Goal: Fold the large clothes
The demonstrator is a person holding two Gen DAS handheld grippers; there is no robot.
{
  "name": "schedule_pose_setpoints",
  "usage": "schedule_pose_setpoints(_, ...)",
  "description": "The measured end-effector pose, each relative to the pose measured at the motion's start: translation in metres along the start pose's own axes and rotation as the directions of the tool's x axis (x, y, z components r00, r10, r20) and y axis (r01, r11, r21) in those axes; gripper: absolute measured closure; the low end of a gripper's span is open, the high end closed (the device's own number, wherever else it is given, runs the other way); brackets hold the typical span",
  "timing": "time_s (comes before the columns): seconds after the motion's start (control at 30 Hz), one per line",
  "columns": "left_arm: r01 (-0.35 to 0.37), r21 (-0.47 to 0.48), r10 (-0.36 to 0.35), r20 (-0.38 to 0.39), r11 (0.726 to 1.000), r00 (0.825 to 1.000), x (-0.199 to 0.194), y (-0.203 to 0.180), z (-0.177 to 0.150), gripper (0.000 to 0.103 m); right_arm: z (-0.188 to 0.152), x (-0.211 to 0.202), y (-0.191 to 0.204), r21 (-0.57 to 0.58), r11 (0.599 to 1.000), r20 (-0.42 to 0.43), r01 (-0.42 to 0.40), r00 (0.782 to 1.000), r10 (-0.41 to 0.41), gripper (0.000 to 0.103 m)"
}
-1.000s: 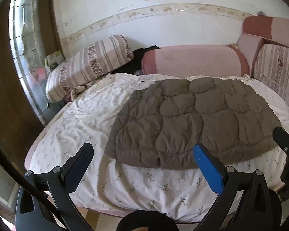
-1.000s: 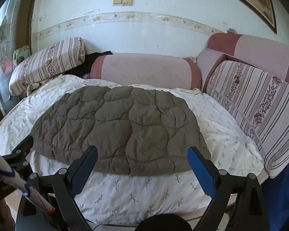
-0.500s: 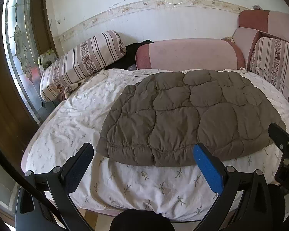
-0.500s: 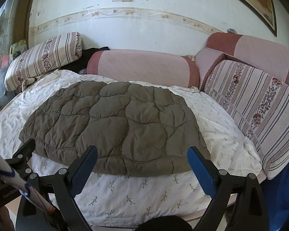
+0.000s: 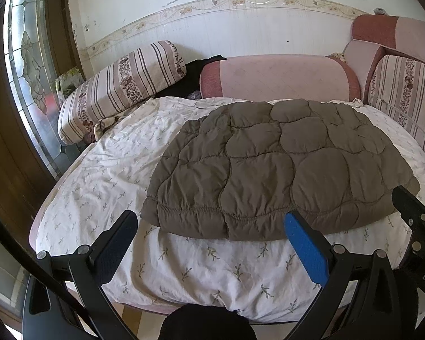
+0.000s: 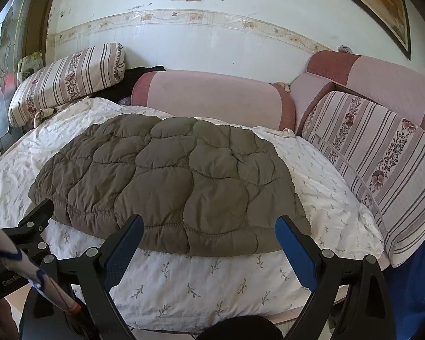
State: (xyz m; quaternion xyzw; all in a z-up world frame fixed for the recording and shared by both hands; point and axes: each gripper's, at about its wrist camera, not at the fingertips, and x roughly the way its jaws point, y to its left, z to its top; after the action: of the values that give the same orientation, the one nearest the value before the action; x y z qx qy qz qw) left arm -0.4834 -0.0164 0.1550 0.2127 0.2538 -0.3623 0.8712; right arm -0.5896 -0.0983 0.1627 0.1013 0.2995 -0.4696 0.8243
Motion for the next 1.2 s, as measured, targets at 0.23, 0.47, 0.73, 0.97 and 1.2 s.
schedule_pose_setpoints(0.23, -0.002, -0.005, 0.002, -0.008, 1.0, 1.0, 0.0029, 0.0022, -0.0016, 0.0, -0.0016, 0.0026, 0.003, -0.008, 1.0, -0.01, 0.0, 1.0, 0.0, 0.007)
schedule_pose_setpoints(0.47, -0.003, -0.007, 0.003, -0.019, 1.0, 1.0, 0.0063, 0.0042, -0.0026, 0.0, -0.0036, 0.0051, 0.0057, -0.012, 1.0, -0.02, -0.001, 1.0, 0.001, 0.006)
schedule_pose_setpoints(0.73, -0.014, -0.002, 0.014, -0.021, 1.0, 1.0, 0.0077, 0.0031, -0.0035, 0.0, -0.005, 0.0066, 0.0073, -0.013, 1.0, -0.023, -0.002, 1.0, 0.002, 0.006)
schedule_pose_setpoints(0.97, -0.015, -0.001, 0.015, -0.021, 1.0, 1.0, 0.0068, 0.0032, -0.004, 0.0, -0.0068, 0.0076, 0.0089, -0.011, 1.0, -0.027, -0.003, 1.0, 0.003, 0.006)
schedule_pose_setpoints(1.2, -0.02, 0.001, 0.02, -0.02, 1.0, 1.0, 0.0062, 0.0021, -0.004, 0.0, -0.0072, 0.0079, 0.0087, -0.01, 1.0, -0.028, 0.0, 1.0, 0.0, 0.006)
